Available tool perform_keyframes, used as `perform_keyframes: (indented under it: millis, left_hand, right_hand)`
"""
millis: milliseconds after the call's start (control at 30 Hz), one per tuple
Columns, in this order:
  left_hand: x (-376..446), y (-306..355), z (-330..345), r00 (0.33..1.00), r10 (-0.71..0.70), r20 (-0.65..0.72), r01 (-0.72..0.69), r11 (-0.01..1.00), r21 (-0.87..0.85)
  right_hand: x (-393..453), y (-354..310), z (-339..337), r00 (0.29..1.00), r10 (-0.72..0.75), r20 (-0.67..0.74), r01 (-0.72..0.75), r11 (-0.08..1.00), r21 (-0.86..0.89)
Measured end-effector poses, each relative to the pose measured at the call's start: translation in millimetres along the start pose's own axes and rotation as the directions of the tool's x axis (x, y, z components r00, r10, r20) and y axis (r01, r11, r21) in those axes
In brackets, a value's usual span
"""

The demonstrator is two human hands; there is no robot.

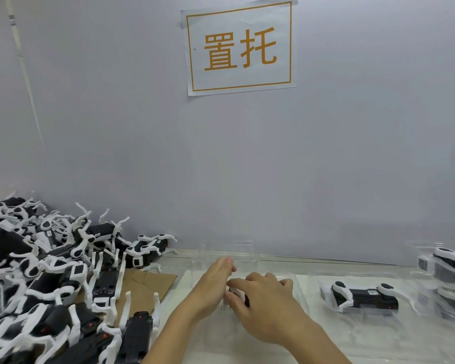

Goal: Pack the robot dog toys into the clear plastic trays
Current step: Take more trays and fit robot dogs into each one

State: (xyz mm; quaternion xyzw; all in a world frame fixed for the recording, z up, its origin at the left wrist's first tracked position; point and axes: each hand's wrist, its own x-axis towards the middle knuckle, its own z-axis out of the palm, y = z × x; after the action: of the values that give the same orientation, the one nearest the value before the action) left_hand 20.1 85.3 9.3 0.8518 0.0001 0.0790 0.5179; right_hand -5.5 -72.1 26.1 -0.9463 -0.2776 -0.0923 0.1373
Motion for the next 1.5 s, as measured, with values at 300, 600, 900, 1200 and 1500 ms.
perform_keyframes:
  millis: [300, 600, 900, 1200, 1500]
  left_hand:
    - [1.6, -1.8, 1.2, 1.0, 0.01, -0.007, -0.01, 1.0, 0.02]
    - [2.8, -3.0, 1.7, 0.999, 0.026, -0.021, -0.025, 0.999, 0.044]
    - [0.4, -5.0, -1.6, 1.0, 0.019, -0.016, -0.017, 0.997, 0.071]
    - [-1.0, -3.3, -1.6, 1.0, 0.02, -0.02, -0.018, 0.996, 0.083]
    - [-9.5, 16.3, -5.1, 0.98, 0.178, 0.083, -0.197, 0.91, 0.364]
  right_hand:
    - [-0.7, 0.5, -6.2, 0.999, 0.015, 0.039, -0.017, 0.999, 0.048]
    - [1.9, 3.6, -6.9, 0.997, 0.003, 0.081, -0.012, 0.993, 0.115]
    - [5.1, 43.7, -25.8, 0.969, 0.239, -0.06, -0.228, 0.961, 0.154]
    - [5.8, 42.3, -22.0, 0.965, 0.241, -0.099, -0.231, 0.967, 0.102]
    - [7.0, 45.7, -21.8, 0.961, 0.266, -0.079, -0.243, 0.944, 0.222]
